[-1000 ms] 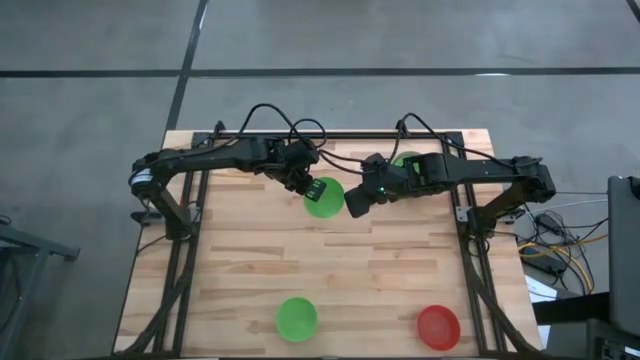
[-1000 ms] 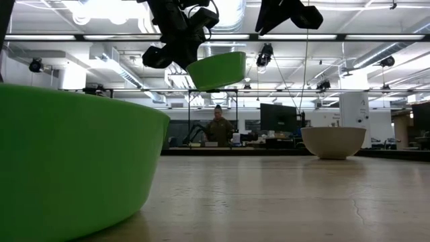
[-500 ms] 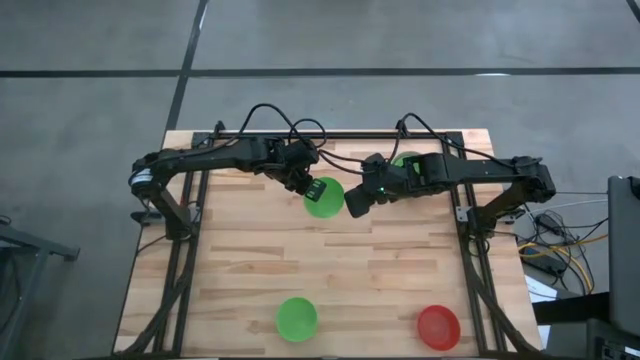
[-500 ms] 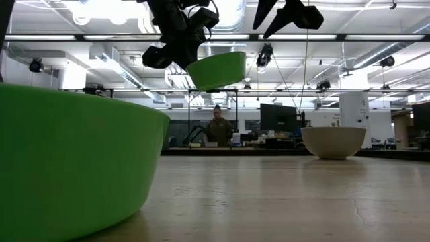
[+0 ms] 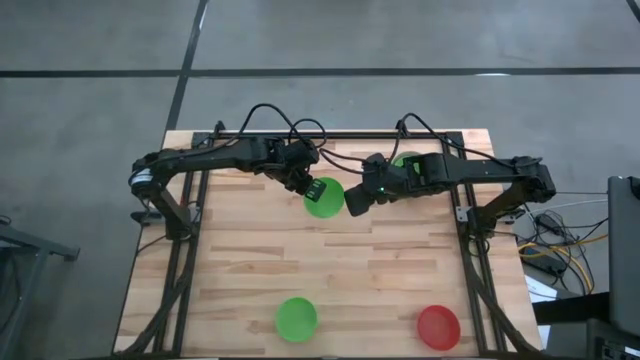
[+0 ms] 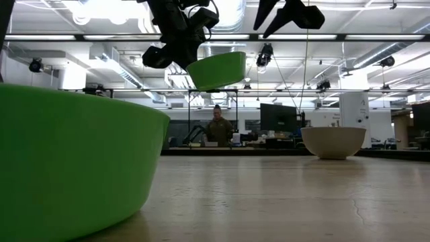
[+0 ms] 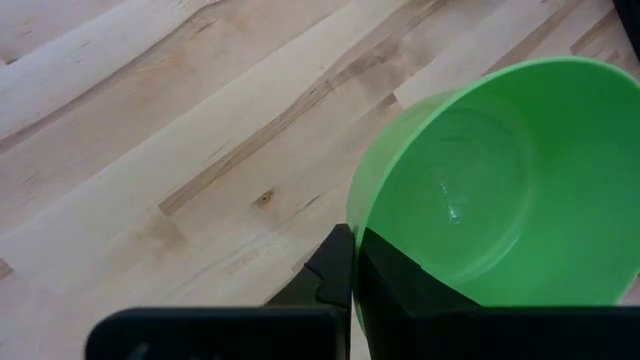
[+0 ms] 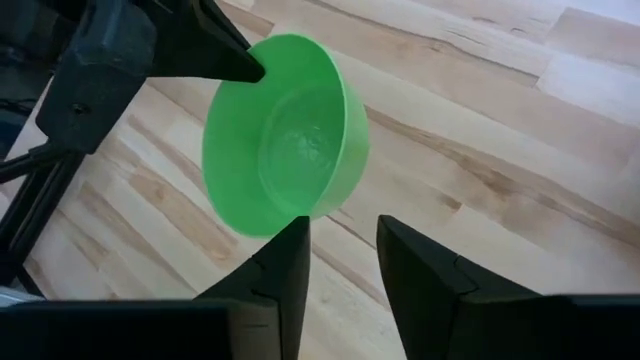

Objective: Nest bowls inside each other
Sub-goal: Stack the top green bowl on top of the green bowl

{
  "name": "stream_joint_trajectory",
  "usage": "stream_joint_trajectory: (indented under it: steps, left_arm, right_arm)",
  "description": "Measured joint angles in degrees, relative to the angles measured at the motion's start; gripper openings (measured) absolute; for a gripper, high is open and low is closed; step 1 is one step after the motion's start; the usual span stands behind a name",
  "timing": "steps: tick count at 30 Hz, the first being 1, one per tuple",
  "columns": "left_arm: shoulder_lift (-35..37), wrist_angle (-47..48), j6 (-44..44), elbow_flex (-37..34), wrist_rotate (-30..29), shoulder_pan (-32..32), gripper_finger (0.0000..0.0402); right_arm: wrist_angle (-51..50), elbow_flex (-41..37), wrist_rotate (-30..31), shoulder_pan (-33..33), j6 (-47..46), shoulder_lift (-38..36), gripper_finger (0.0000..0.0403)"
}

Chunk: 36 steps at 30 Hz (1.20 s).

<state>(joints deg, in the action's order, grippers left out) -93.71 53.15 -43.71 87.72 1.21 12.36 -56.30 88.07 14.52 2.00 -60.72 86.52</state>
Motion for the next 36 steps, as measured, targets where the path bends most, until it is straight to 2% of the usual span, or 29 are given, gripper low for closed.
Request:
stream_joint_trajectory:
  steps: [7, 26, 36]
  left_arm:
    - [0.0, 0.0, 0.0, 0.0, 0.0, 0.0, 0.0010]
    - [0.0, 0.0, 0.0, 0.0, 0.0, 0.0, 0.0010]
    - [0.0, 0.0, 0.0, 0.0, 0.0, 0.0, 0.0010]
  right_arm:
    - [0.6, 0.0, 0.0, 0.0, -0.4, 0.0, 0.0099]
    - [1.6, 0.0, 1.6, 0.0, -6.2, 0.8, 0.0117]
    - [5.0, 0.0, 1.6, 0.0, -6.7, 4.5, 0.0117]
